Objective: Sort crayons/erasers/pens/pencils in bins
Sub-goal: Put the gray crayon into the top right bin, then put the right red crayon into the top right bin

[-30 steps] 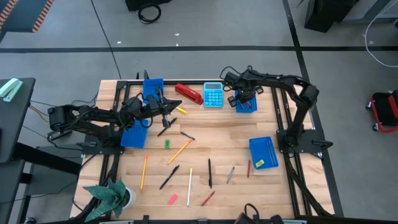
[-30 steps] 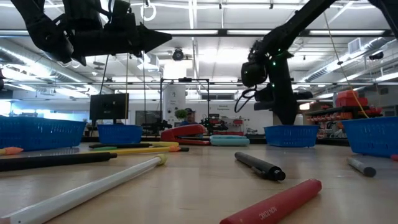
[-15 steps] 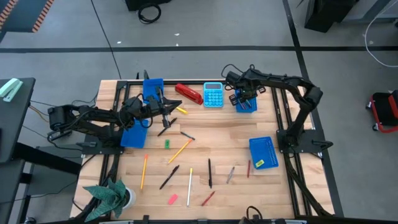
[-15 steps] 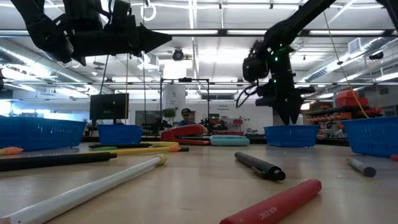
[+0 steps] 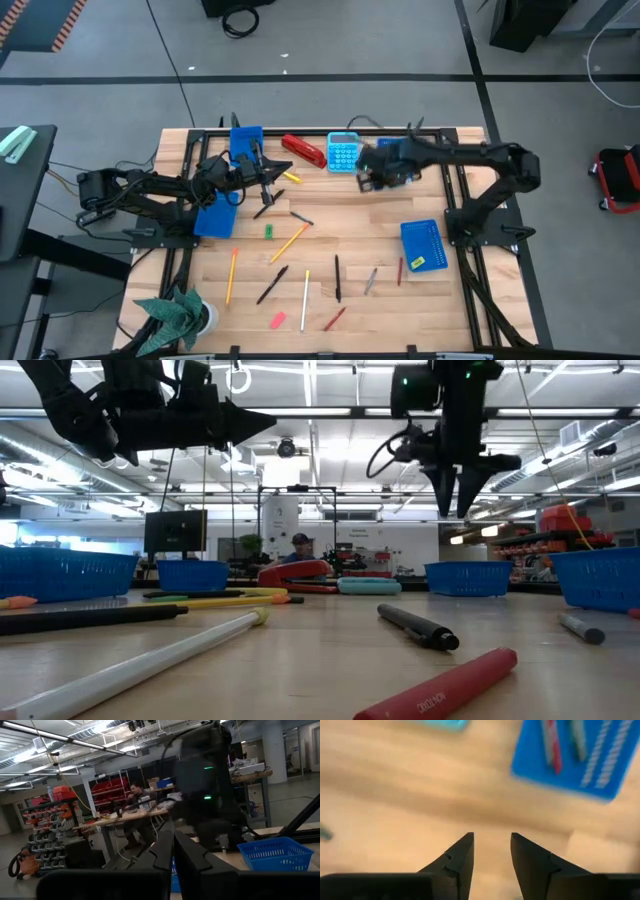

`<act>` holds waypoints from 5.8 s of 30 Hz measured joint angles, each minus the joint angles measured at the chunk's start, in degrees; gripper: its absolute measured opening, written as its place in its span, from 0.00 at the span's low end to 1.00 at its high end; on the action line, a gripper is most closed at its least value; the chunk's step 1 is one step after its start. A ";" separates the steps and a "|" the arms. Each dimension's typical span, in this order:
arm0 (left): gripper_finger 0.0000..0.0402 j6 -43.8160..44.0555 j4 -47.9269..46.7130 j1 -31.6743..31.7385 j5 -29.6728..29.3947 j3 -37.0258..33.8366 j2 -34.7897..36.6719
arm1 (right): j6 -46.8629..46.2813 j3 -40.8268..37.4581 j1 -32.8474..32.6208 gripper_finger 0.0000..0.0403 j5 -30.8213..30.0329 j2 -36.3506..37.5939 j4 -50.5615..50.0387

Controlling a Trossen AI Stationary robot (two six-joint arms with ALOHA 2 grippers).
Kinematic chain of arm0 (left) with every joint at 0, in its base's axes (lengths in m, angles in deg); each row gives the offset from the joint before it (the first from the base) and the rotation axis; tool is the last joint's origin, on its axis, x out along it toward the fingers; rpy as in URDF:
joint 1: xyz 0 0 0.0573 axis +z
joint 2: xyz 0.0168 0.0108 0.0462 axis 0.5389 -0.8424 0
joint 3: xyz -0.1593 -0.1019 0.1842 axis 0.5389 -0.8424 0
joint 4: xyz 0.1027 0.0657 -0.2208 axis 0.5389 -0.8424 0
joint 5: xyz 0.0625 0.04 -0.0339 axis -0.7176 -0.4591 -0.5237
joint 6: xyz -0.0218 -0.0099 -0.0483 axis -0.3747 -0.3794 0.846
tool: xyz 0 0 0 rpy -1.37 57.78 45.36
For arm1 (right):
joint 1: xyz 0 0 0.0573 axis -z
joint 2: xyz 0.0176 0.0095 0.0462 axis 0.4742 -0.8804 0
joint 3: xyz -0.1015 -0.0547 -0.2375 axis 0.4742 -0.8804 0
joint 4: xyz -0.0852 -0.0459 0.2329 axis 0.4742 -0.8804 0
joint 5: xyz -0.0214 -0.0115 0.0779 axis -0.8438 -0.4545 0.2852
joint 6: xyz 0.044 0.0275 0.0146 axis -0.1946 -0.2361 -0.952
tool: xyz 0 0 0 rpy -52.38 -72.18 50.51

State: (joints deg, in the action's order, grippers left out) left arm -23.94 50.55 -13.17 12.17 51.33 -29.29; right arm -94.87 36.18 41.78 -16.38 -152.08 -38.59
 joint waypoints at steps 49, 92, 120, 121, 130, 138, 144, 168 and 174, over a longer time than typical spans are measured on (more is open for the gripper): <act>0.03 0.62 -0.66 -0.02 0.02 0.00 0.00 | -61.68 -0.02 -38.90 0.25 14.18 -21.69 17.27; 0.04 0.61 -1.06 -0.02 0.00 0.00 0.00 | -39.43 -0.04 -33.67 0.09 4.09 -21.09 14.20; 0.04 0.62 -1.24 -0.02 0.01 0.00 0.00 | 18.54 -0.02 10.06 0.09 -12.84 -2.73 -1.58; 0.05 0.60 -1.24 0.00 0.00 0.00 0.00 | 20.54 -0.02 11.71 0.09 -12.68 -3.14 -0.68; 0.03 0.65 -1.27 0.00 0.00 0.00 0.00 | 30.81 -0.02 23.41 0.09 -7.91 -5.89 3.54; 0.05 2.15 -1.24 -0.04 0.02 0.00 0.00 | 32.81 -0.02 25.03 0.09 -4.30 -9.87 6.90; 0.04 2.18 -1.24 -0.06 0.02 0.00 0.00 | 33.17 -0.02 25.10 0.10 -3.45 -13.04 8.44; 0.03 2.09 -1.22 -0.06 0.02 0.00 0.00 | 18.28 -0.02 16.85 0.24 -8.76 -4.48 3.67; 0.05 2.06 -1.21 -0.06 0.02 0.00 0.00 | 6.20 -0.02 5.88 0.24 -3.20 -0.41 3.72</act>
State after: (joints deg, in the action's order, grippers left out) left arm -21.88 49.34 -13.23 12.19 51.33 -29.29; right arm -88.67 36.16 47.66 -19.58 -152.49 -34.88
